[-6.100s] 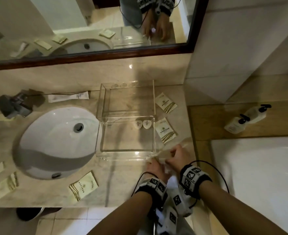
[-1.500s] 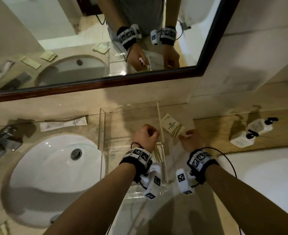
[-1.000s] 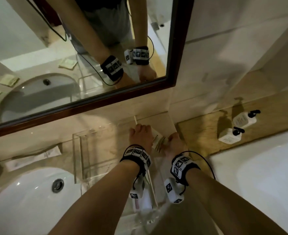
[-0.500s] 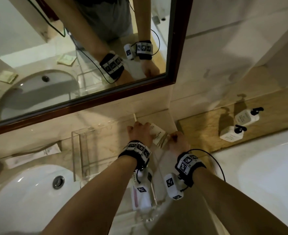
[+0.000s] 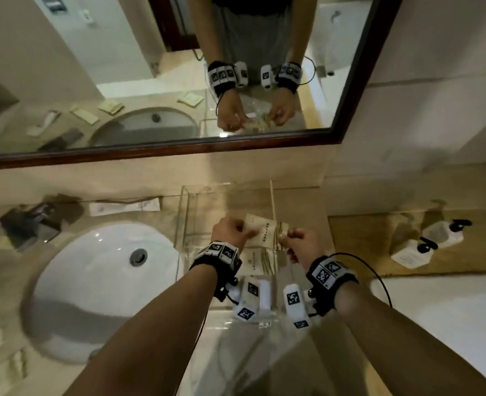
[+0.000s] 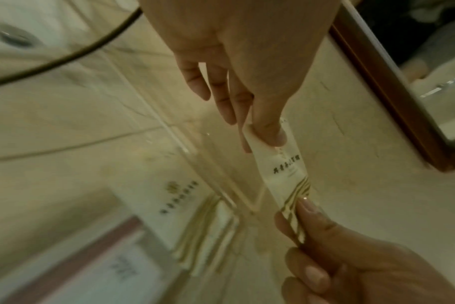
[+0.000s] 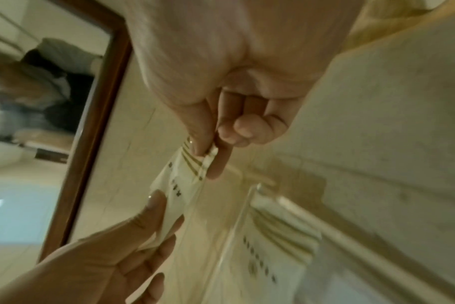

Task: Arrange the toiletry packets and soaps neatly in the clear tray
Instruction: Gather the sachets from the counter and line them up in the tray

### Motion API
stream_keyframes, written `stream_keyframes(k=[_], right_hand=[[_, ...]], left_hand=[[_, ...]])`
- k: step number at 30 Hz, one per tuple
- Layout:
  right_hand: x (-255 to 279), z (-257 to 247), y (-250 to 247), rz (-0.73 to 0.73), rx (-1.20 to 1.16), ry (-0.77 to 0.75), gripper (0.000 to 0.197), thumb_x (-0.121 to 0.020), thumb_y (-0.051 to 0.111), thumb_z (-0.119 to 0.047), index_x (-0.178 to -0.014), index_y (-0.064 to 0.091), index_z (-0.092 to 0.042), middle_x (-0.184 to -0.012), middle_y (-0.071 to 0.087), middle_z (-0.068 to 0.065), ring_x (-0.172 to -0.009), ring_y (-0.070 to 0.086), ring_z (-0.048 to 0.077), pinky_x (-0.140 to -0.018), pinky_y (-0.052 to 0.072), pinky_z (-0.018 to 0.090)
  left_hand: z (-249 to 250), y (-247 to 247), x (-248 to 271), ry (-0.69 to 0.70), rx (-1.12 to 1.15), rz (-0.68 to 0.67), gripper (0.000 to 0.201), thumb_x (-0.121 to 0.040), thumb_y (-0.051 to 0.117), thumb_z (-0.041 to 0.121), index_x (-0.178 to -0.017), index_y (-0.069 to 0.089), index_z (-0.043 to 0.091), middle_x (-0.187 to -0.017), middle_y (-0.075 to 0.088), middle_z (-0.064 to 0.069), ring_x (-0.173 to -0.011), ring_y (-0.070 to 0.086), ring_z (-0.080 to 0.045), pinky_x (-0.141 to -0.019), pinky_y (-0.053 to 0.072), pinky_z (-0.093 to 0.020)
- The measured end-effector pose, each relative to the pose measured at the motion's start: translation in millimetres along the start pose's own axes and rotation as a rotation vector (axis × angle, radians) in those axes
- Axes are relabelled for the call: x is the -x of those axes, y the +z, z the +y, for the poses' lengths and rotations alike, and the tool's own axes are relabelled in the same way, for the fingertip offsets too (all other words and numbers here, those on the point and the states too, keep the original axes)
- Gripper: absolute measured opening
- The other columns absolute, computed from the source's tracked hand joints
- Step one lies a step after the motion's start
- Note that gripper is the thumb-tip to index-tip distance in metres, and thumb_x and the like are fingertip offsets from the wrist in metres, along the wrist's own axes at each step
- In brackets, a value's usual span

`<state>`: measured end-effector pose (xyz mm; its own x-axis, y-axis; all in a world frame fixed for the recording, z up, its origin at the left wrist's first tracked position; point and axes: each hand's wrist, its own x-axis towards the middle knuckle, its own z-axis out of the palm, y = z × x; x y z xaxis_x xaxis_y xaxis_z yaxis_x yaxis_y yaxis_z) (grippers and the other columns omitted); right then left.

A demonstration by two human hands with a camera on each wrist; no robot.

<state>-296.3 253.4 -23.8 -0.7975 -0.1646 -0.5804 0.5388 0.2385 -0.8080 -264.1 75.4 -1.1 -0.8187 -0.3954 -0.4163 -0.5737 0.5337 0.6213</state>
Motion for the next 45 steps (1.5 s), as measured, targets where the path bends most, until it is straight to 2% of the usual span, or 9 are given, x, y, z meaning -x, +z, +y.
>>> stream_keyframes(k=[7, 14, 17, 23, 29, 35, 39, 42, 45], right_hand=[[41, 20, 69, -0.128, 0.267, -0.010, 0.018, -0.086, 0.066, -0.009, -0.069, 0.066, -0.010, -0.061, 0.063, 0.008, -0.046, 0.053, 0.014, -0.045, 0.044, 0.025], [46, 41, 109, -0.120, 0.676, -0.094, 0.028, -0.083, 0.063, -0.023, -0.061, 0.068, -0.007, -0.062, 0.069, 0.013, -0.059, 0.068, 0.031, -0.056, 0.059, 0.047], [42, 39, 121, -0.076, 0.753, -0.111, 0.029, -0.083, 0.062, -0.025, -0.063, 0.067, -0.005, -0.062, 0.069, 0.013, -0.059, 0.067, 0.026, -0.053, 0.058, 0.039], [28, 35, 146, 0.010, 0.869, -0.161, 0.035, -0.083, 0.060, -0.027, -0.052, 0.055, -0.012, -0.048, 0.051, 0.000, -0.045, 0.047, 0.013, -0.042, 0.030, 0.022], [29, 41, 150, -0.052, 1.008, -0.264, 0.026, -0.089, 0.053, -0.031, -0.080, 0.067, -0.011, -0.077, 0.067, 0.006, -0.074, 0.062, 0.023, -0.064, 0.047, 0.028], [42, 46, 132, -0.066, 1.194, -0.396, 0.020, -0.093, 0.048, -0.038, -0.105, 0.049, -0.021, -0.093, 0.062, -0.002, -0.083, 0.061, 0.022, -0.070, 0.049, 0.033], [45, 45, 108, -0.115, 1.372, -0.410, 0.033, -0.092, 0.050, -0.033, -0.120, 0.041, -0.017, -0.113, 0.058, 0.002, -0.092, 0.063, 0.028, -0.074, 0.051, 0.037], [43, 46, 96, -0.121, 1.387, -0.401, 0.036, -0.087, 0.056, -0.028, -0.118, 0.039, -0.018, -0.115, 0.056, 0.001, -0.095, 0.063, 0.026, -0.073, 0.051, 0.036], [39, 48, 89, -0.079, 1.398, -0.434, 0.038, -0.086, 0.056, -0.026, -0.120, 0.039, -0.019, -0.118, 0.053, 0.001, -0.102, 0.060, 0.024, -0.074, 0.050, 0.035]], left_hand=[[-87, -28, 62, -0.203, -0.075, 0.033, 0.019, -0.085, 0.066, 0.025, -0.082, 0.076, 0.010, -0.088, 0.074, -0.015, -0.077, 0.063, -0.022, -0.066, 0.039, -0.024], [-133, -36, 73, -0.304, -0.163, 0.058, 0.021, -0.083, 0.061, 0.034, -0.086, 0.074, 0.018, -0.086, 0.073, -0.007, -0.085, 0.067, -0.030, -0.073, 0.051, -0.029], [-138, -40, 63, -0.253, -0.285, 0.113, 0.028, -0.088, 0.054, 0.036, -0.086, 0.073, 0.015, -0.090, 0.071, -0.008, -0.083, 0.066, -0.030, -0.068, 0.048, -0.028], [-147, -47, 40, -0.194, -0.426, 0.173, 0.028, -0.091, 0.052, 0.040, -0.103, 0.072, 0.024, -0.113, 0.060, -0.006, -0.103, 0.063, -0.029, -0.082, 0.050, -0.034], [-153, -46, 34, -0.195, -0.392, 0.174, 0.028, -0.087, 0.052, 0.035, -0.102, 0.072, 0.021, -0.111, 0.060, -0.005, -0.101, 0.063, -0.030, -0.082, 0.048, -0.033], [-158, -42, 35, -0.229, -0.316, 0.206, 0.025, -0.085, 0.055, 0.035, -0.098, 0.066, 0.017, -0.106, 0.058, -0.005, -0.095, 0.063, -0.030, -0.077, 0.047, -0.033], [-160, -38, 38, -0.032, -0.356, 0.238, 0.023, -0.085, 0.058, 0.033, -0.103, 0.059, 0.019, -0.108, 0.056, -0.001, -0.096, 0.060, -0.025, -0.074, 0.052, -0.034], [-153, -27, 42, 0.263, -0.426, 0.098, 0.028, -0.084, 0.062, 0.037, -0.104, 0.056, 0.019, -0.111, 0.054, 0.000, -0.099, 0.057, -0.021, -0.074, 0.050, -0.032], [-149, -16, 39, 0.382, -0.589, -0.043, 0.048, -0.081, 0.065, 0.036, -0.121, 0.049, 0.015, -0.119, 0.052, -0.005, -0.105, 0.054, -0.024, -0.081, 0.049, -0.032]])
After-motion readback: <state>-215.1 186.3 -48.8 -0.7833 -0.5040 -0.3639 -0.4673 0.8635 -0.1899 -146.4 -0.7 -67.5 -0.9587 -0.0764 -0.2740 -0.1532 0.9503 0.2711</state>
